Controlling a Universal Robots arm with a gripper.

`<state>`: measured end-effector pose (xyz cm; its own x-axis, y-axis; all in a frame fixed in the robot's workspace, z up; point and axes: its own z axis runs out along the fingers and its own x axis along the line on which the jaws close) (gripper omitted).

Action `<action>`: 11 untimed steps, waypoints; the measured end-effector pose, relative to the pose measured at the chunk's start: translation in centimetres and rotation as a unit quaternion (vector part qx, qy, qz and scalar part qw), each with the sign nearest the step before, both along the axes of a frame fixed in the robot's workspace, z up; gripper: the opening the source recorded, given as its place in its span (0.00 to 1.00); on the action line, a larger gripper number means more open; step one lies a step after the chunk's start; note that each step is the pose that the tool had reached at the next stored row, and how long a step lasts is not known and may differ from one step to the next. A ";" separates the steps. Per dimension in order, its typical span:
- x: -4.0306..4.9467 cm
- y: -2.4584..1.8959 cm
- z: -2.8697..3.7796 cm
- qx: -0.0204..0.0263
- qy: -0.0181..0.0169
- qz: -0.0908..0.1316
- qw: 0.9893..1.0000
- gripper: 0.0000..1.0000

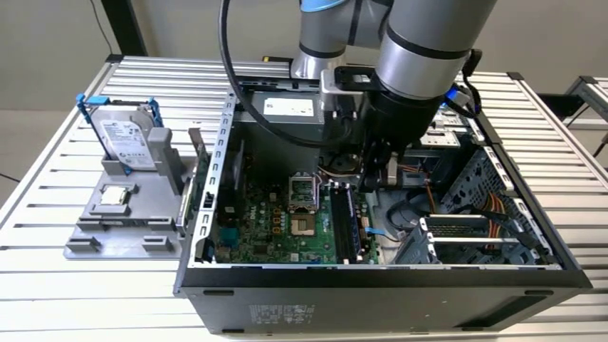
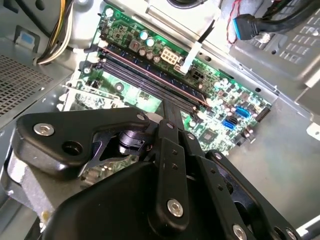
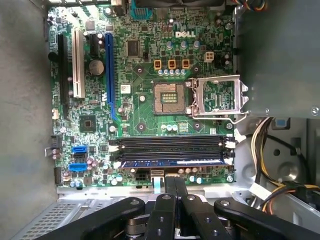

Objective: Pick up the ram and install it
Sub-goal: 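Press down the ram until it locks into place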

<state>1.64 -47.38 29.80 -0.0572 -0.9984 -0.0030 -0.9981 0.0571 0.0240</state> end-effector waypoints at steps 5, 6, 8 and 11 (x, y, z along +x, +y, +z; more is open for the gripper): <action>0.00 0.00 0.78 0.000 0.000 0.000 1.000 0.00; 0.00 0.00 0.91 0.000 0.000 0.000 1.000 0.00; 0.00 0.00 1.04 0.000 0.000 0.000 1.000 0.00; 0.00 0.00 1.07 0.000 0.000 0.000 1.000 0.00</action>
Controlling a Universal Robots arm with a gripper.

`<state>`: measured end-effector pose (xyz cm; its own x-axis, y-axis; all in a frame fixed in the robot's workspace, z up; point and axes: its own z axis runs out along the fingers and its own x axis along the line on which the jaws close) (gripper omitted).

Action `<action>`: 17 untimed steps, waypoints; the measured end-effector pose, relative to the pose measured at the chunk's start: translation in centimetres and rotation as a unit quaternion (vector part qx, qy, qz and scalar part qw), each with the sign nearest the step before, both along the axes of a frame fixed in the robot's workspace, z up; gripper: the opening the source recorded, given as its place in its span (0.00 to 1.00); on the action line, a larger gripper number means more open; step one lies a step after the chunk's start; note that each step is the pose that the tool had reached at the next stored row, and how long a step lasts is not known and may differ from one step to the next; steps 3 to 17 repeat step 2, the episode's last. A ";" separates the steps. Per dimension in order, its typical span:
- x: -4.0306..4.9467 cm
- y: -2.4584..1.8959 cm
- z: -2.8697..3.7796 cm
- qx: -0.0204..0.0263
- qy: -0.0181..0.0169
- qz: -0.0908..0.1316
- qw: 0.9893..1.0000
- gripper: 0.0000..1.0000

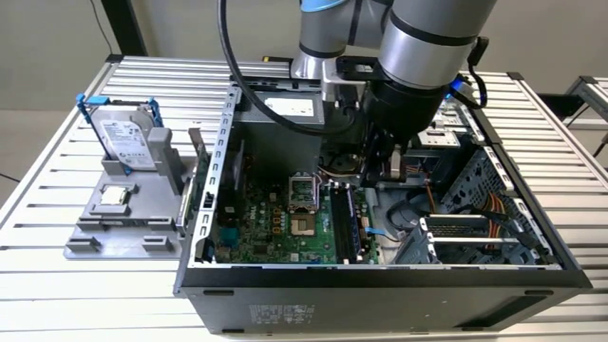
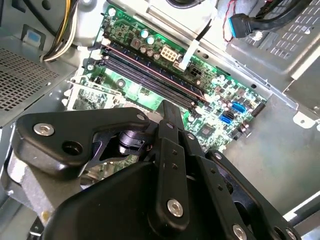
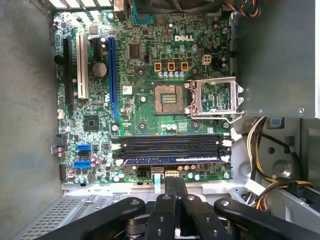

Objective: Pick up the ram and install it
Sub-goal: 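Press down the ram until it locks into place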

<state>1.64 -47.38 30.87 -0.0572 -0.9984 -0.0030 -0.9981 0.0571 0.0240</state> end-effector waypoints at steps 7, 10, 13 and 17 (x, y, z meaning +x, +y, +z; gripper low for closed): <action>0.00 0.00 0.00 0.000 0.000 0.000 1.000 0.00; 0.00 0.00 0.00 0.000 0.000 0.000 1.000 0.00; 0.00 0.00 0.00 0.000 0.000 0.000 1.000 0.00; 0.00 0.00 0.00 0.000 0.000 0.000 1.000 0.00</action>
